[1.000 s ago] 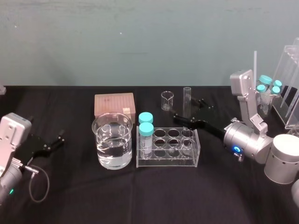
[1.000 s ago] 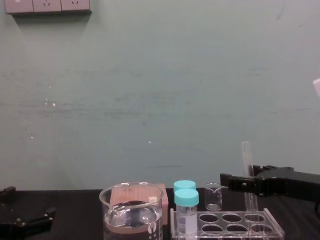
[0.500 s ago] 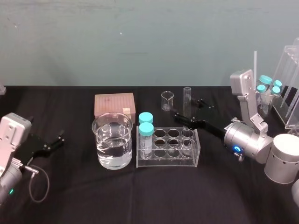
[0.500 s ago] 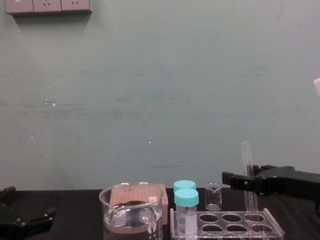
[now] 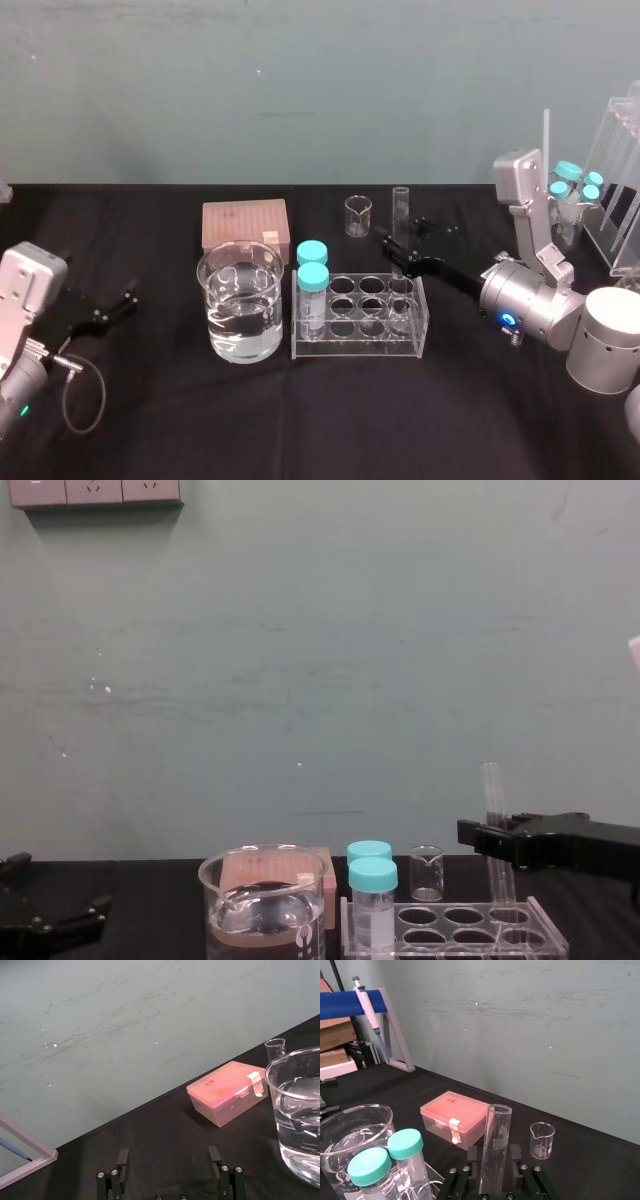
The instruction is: Hold the test tube with one hand and immerse one end into the beaker, then return it to the test tube rack.
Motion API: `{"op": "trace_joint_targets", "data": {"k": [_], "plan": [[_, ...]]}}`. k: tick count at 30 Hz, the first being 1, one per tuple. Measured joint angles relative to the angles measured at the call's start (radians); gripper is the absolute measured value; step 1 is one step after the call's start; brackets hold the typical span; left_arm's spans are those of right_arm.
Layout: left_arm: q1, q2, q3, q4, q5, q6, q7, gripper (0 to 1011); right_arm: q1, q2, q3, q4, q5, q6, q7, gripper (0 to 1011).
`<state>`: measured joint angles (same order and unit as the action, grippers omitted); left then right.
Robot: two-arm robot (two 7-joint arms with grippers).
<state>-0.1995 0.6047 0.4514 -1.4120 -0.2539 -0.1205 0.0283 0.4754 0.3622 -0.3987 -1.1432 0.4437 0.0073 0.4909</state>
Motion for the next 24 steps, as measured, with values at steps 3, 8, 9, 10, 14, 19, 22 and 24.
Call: {"op": "trace_joint_targets", "data": {"k": [3, 8, 9, 10, 14, 19, 22, 24], "plan": [[0.0, 0.0, 0.0, 0.0, 0.0, 0.0, 0.0, 1000, 0.0, 0.0, 0.0, 0.0, 0.0, 0.0, 0.0, 365], [0.0, 0.0, 0.0, 0.0, 0.0, 0.0, 0.0, 1000, 0.0, 0.0, 0.0, 0.0, 0.002, 0.0, 0.0, 238], [0.0, 0.0, 0.0, 0.0, 0.0, 0.0, 0.0, 1000, 0.0, 0.0, 0.0, 0.0, 0.002, 0.0, 0.0, 237], [0.0, 0.0, 0.0, 0.0, 0.0, 0.0, 0.0, 1000, 0.0, 0.0, 0.0, 0.0, 0.002, 0.0, 0.0, 237], [0.0, 0.0, 0.0, 0.0, 0.0, 0.0, 0.0, 1000, 0.0, 0.0, 0.0, 0.0, 0.002, 0.0, 0.0, 237], [0.0, 0.0, 0.0, 0.0, 0.0, 0.0, 0.0, 1000, -0.003, -0.005, 0.006, 0.002, 0.0, -0.016, 0.009, 236], [0.0, 0.0, 0.0, 0.0, 0.0, 0.0, 0.0, 1000, -0.004, -0.006, 0.007, 0.002, -0.002, -0.027, 0.019, 236], [0.0, 0.0, 0.0, 0.0, 0.0, 0.0, 0.0, 1000, -0.005, -0.007, 0.008, 0.002, -0.003, -0.032, 0.024, 236]]}}
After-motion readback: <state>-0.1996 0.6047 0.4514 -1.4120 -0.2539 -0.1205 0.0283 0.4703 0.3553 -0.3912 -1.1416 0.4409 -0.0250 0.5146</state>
